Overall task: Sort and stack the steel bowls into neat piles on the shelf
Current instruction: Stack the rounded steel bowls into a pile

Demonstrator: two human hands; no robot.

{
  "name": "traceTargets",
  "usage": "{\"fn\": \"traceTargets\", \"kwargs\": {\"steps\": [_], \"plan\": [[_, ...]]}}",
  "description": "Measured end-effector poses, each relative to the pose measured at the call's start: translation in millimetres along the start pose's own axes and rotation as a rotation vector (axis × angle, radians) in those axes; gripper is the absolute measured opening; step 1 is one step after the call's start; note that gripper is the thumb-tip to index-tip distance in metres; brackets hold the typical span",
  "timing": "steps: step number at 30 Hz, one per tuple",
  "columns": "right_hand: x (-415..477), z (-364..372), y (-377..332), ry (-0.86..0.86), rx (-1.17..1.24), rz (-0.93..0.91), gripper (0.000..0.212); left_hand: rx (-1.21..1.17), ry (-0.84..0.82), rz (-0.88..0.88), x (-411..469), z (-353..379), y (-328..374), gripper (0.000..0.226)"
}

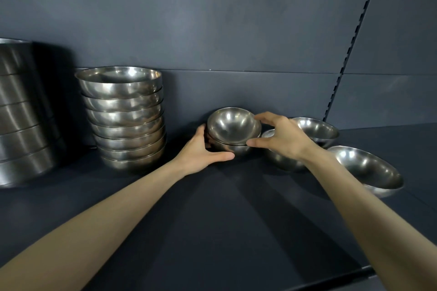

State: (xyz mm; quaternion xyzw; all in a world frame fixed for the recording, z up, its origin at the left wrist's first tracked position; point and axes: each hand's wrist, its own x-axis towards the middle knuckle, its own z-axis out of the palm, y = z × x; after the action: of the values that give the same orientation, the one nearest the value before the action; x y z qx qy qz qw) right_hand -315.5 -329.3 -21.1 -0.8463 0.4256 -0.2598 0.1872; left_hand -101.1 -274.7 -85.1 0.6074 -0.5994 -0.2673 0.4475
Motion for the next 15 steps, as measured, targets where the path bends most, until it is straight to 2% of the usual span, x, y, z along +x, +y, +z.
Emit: {"fn": "traceTargets", "kwargs": {"steps": [5,15], "plan": [[1,0,-2,0.035,0.088,0.000,0.054,-0.023,0.018,0.006,2,-2,1,0.089],[-10,-12,-16,0.096,0.213,0.024,0.076,-0.103,0.091,0.094,-11,-15,20,0.078]]}}
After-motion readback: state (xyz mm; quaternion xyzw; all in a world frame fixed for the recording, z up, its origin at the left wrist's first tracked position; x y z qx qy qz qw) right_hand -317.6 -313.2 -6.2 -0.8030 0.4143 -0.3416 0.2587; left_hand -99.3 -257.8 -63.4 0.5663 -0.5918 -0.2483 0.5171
